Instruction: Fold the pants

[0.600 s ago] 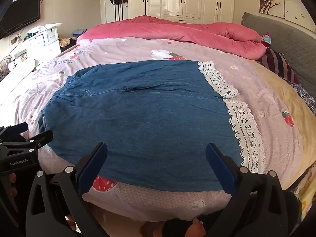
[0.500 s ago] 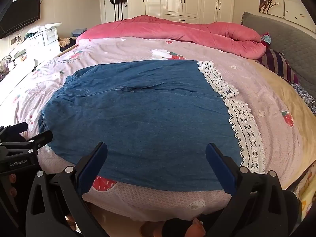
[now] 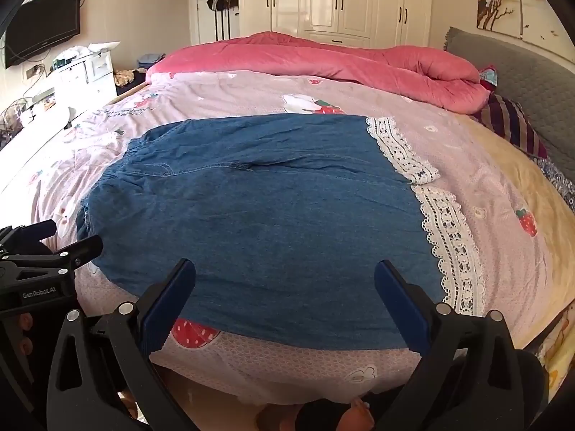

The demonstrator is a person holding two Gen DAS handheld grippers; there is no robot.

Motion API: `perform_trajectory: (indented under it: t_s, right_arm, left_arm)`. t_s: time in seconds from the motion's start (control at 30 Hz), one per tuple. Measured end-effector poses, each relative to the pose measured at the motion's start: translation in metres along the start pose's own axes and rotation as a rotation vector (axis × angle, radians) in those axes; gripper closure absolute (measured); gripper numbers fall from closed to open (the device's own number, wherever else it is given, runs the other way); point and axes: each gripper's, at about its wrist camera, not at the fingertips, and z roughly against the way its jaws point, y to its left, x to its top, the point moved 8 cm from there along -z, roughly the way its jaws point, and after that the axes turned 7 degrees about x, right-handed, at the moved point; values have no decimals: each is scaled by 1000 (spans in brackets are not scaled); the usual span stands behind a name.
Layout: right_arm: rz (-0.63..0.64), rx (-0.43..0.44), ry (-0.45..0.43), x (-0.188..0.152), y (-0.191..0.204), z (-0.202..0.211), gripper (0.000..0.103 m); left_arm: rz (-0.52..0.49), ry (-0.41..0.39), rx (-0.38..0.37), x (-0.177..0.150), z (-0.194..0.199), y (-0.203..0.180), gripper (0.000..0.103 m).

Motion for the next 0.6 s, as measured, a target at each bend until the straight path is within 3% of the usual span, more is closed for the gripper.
perform_trajectory:
  t_s: [0.6]
  right_arm:
    - [-8,13,-2,1,1,0,4]
  left_arm:
    - [7,-5,-4,1,1,-1,9]
